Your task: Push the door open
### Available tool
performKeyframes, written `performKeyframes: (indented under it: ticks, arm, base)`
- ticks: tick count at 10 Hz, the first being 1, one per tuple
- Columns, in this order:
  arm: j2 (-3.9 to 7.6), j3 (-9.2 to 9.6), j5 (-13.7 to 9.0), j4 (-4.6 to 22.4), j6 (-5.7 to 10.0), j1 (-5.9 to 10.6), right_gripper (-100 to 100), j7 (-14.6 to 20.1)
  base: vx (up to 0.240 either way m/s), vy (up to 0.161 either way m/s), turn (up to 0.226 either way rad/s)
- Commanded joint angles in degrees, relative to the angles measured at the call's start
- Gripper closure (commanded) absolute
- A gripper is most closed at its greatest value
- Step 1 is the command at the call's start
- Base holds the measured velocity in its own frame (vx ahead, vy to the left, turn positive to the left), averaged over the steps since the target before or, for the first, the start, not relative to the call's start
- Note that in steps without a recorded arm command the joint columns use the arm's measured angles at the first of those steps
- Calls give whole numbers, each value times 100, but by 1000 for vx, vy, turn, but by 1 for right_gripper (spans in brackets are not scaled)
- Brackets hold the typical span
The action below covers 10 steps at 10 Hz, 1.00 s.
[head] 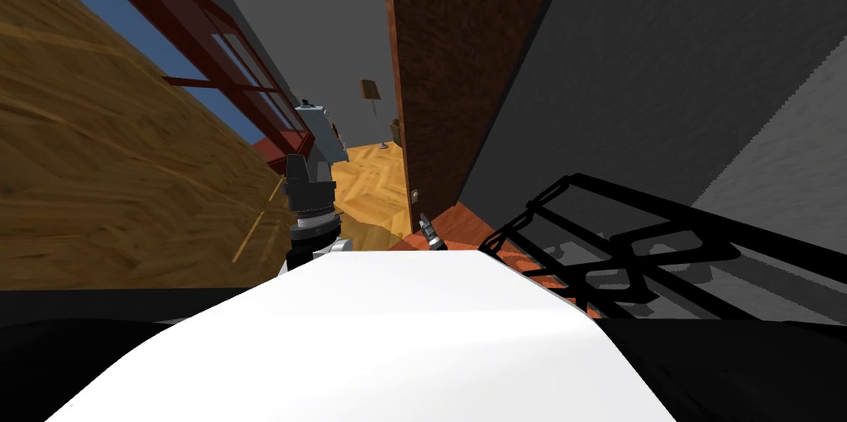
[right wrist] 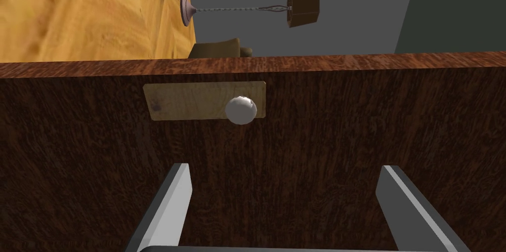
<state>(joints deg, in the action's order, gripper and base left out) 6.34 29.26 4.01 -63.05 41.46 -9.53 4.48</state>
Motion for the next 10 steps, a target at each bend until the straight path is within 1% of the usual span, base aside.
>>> performKeyframes:
  ticks: [1, 8, 9, 10]
  arm:
    - [2, 5, 0, 1, -7, 1, -100, 2]
    - [2, 5, 0, 1, -7, 1, -100, 2]
    - [32, 39, 15, 87, 18, 10, -100, 31]
    - [43, 51, 20, 116, 27, 13, -100, 41]
  base:
    - [9, -1, 38]
    - [1, 0, -3]
    - [42, 0, 15]
    - [56, 1, -36]
